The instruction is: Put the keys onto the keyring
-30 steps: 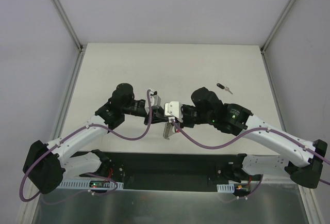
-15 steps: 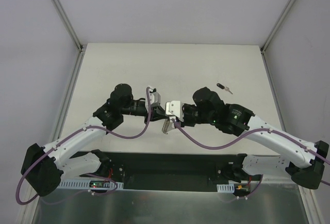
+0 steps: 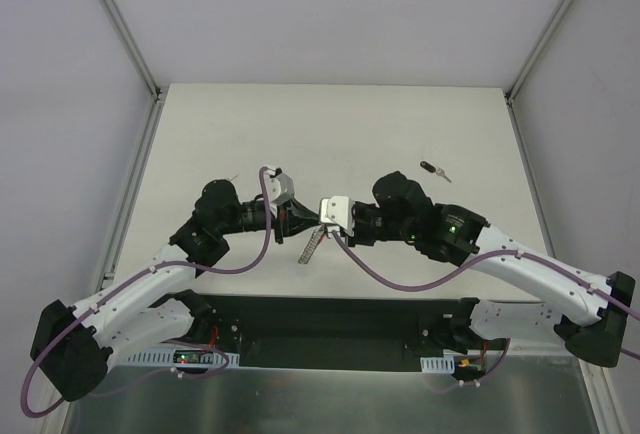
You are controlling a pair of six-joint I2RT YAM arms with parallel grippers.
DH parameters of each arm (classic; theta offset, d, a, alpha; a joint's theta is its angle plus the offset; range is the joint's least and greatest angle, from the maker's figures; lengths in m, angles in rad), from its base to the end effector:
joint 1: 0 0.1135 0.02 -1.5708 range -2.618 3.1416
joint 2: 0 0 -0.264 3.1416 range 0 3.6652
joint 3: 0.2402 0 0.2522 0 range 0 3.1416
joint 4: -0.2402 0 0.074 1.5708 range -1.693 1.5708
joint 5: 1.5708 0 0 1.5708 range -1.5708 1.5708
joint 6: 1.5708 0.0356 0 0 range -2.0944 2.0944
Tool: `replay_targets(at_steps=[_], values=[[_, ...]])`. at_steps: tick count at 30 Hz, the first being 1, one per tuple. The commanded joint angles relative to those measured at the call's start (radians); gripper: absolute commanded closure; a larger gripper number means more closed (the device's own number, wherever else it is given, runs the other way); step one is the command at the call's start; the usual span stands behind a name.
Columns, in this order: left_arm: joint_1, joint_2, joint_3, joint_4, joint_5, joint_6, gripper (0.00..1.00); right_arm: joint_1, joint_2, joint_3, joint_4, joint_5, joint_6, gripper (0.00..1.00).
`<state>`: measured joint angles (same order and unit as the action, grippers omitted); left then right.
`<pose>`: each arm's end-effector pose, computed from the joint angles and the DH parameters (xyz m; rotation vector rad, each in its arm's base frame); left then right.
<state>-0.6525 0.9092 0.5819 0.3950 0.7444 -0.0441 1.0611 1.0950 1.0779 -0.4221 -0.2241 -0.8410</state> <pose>0.1514 -0.1461 0.3066 1.0488 1.2453 -1.1000 0.1119 0.2163 0.3578 -1.7213 1.0516 0.3653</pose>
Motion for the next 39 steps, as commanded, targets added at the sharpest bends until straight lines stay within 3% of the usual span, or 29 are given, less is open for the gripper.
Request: replay_targets(at_steps=[1, 5, 7, 9, 12, 19, 25, 39], values=[[0.014, -0.064, -0.020, 0.157, -0.091, -0.066, 1.00, 0.005, 0.003, -0.027, 0.016, -0.023, 0.031, 0.99], [0.014, -0.078, -0.033, 0.147, -0.083, -0.063, 1.00, 0.005, 0.002, -0.023, 0.028, -0.011, 0.030, 0.99], [0.014, -0.078, -0.045, 0.125, -0.057, -0.043, 0.89, 0.005, -0.001, -0.007, 0.028, -0.009, 0.025, 0.99], [0.014, -0.078, -0.059, 0.105, -0.042, -0.028, 0.72, 0.005, 0.002, 0.007, 0.014, -0.015, 0.011, 0.99], [0.014, -0.082, -0.076, 0.100, -0.017, -0.002, 0.60, 0.005, 0.012, 0.045, -0.017, -0.030, -0.009, 0.99], [0.014, -0.046, -0.030, 0.012, 0.042, 0.113, 0.51, 0.005, 0.039, 0.097, -0.064, -0.038, -0.038, 0.99], [0.011, 0.019, 0.016, 0.002, 0.113, 0.147, 0.51, 0.007, 0.040, 0.108, -0.073, -0.050, -0.038, 0.99], [-0.016, 0.111, 0.098, -0.123, 0.177, 0.239, 0.74, 0.005, 0.051, 0.119, -0.076, -0.060, -0.040, 0.99]])
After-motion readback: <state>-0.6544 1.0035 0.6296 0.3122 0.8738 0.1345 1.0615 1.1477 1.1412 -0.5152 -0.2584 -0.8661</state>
